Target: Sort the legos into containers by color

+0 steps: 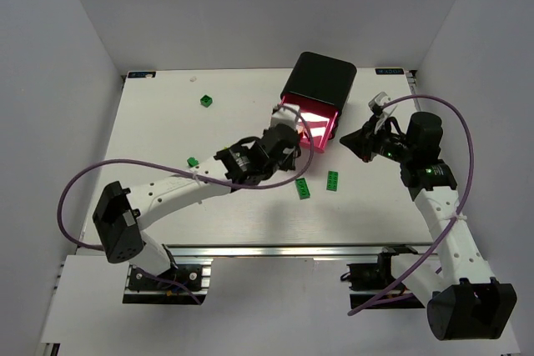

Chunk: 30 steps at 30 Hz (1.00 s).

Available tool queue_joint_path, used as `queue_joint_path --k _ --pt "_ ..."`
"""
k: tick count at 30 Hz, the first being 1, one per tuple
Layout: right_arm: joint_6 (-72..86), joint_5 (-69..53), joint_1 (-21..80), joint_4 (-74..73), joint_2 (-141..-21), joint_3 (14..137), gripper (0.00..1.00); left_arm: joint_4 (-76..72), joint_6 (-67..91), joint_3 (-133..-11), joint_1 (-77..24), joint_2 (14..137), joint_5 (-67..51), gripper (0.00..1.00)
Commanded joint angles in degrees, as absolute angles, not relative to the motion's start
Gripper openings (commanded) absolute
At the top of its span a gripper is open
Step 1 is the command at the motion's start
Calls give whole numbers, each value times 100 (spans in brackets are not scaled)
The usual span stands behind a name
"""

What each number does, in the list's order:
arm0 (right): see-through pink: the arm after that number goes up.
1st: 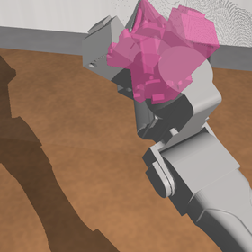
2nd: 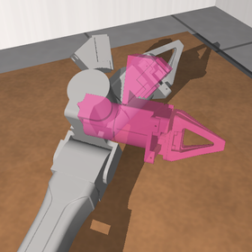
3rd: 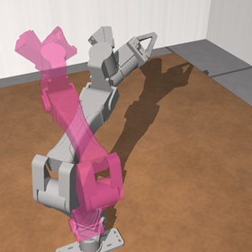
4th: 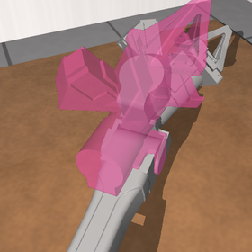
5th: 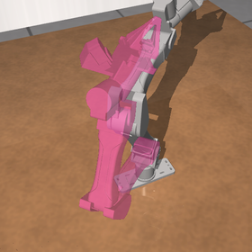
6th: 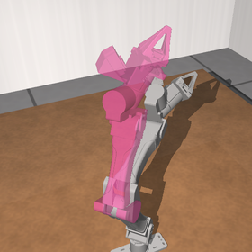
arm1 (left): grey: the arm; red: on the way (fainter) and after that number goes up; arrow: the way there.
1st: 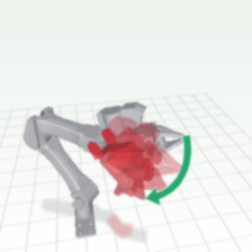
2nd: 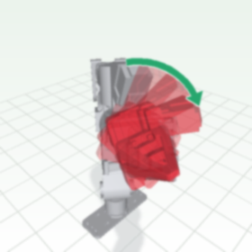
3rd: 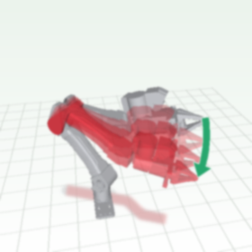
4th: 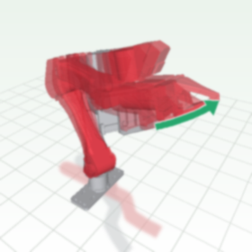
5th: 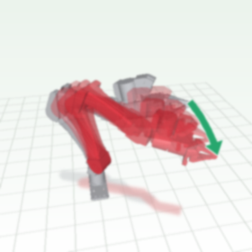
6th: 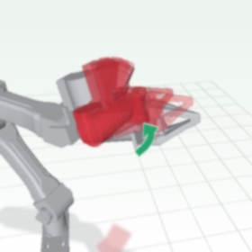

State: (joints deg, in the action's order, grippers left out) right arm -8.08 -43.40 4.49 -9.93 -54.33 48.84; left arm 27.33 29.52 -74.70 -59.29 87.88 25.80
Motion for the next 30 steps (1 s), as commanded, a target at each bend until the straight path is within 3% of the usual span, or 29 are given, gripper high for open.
queue_joint_path --k 1,8,11,13,17,19,23,25,28,29,30 --pt "-747 -4280 387 -729 -5396 4799 12 2110 2830 -8223 -5696 8999 2839 2" --pt "-835 -4359 316 -765 -5449 4781 19 2601 2637 -10447 -5301 10861 2453 6" --pt "-914 -4429 299 -765 -5467 4755 23 3023 2593 -11599 -5169 11696 2233 16" --pt "-975 -4465 299 -791 -5467 4755 26 3224 2584 -12171 -5107 12083 2084 32" --pt "-1063 -4517 264 -835 -5519 4746 30 3138 2637 -12200 -4984 12191 1943 64" --pt "-1090 -4526 273 -835 -5546 4746 31 3007 2654 -12025 -4931 12138 1829 72" --pt "-1212 -4675 264 -870 -5669 4746 34 2997 2628 -11935 -4869 12024 1670 78" --pt "-1692 -4920 272 -1036 -5713 4737 37 3023 2576 -11909 -4869 11883 1661 78" --pt "-3270 -5939 316 -1931 -5915 4799 32 2875 2383 -11629 -4816 11270 1766 60" --pt "-3713 -6376 325 -2186 -6011 4808 27 2822 2321 -11219 -4816 11015 1871 34" --pt "-4222 -6537 360 -2711 -6047 4816 18 2726 2277 -10963 -4816 10473 1916 18"
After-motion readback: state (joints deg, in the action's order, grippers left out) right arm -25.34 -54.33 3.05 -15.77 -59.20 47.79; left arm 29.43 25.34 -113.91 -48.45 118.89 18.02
